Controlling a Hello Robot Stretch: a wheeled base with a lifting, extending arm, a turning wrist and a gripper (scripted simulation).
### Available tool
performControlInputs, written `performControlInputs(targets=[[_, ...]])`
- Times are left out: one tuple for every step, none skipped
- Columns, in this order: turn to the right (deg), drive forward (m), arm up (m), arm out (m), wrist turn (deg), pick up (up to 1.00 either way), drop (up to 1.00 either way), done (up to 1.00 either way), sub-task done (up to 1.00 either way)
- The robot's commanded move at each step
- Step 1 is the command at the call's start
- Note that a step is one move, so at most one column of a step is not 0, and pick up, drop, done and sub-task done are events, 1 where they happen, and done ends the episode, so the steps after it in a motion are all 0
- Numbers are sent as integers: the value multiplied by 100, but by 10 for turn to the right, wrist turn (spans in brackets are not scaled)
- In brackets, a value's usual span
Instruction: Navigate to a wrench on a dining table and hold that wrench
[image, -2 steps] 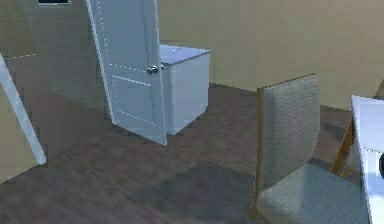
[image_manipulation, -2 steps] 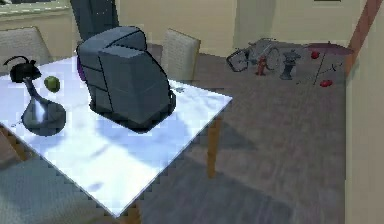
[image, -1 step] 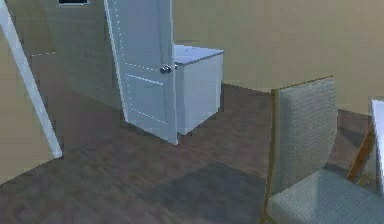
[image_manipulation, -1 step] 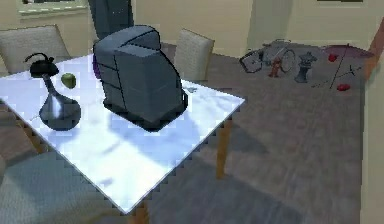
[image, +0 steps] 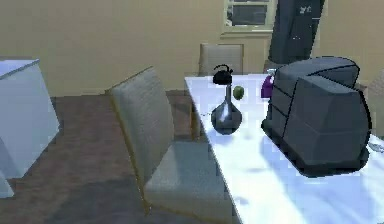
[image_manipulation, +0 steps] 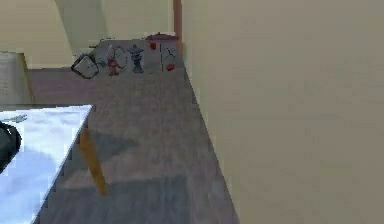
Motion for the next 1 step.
performControlInputs(targets=[[450, 0, 0, 0, 0, 0, 0, 0, 0]])
